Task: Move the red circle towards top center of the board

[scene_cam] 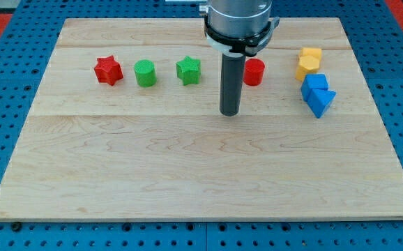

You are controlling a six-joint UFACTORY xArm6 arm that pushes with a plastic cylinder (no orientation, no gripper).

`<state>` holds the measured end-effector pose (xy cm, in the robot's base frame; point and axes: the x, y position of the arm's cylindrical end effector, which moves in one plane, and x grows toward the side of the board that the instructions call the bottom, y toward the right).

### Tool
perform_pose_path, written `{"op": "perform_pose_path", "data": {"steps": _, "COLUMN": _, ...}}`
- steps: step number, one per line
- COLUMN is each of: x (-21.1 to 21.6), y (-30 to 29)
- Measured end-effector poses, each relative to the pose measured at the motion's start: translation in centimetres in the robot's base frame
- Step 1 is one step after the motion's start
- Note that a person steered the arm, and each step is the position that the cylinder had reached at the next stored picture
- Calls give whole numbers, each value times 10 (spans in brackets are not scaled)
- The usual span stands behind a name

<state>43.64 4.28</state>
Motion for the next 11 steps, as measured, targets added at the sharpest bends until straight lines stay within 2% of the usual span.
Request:
{"op": "perform_pose_path", "data": {"steps": 2, "x": 1, "y": 16}}
{"op": "perform_pose_path", "data": {"steps": 3, "x": 17, "y": 17}}
{"op": "perform_pose_path", "data": {"steps": 6, "x": -25, "y": 57}}
{"op": "perform_pose_path", "data": {"steps": 8, "x": -98, "y": 55}}
{"op": "perform_pose_path", "data": {"steps": 9, "x": -116, "y": 56}}
{"op": "perform_pose_path", "data": {"steps": 11, "x": -128, "y": 51}}
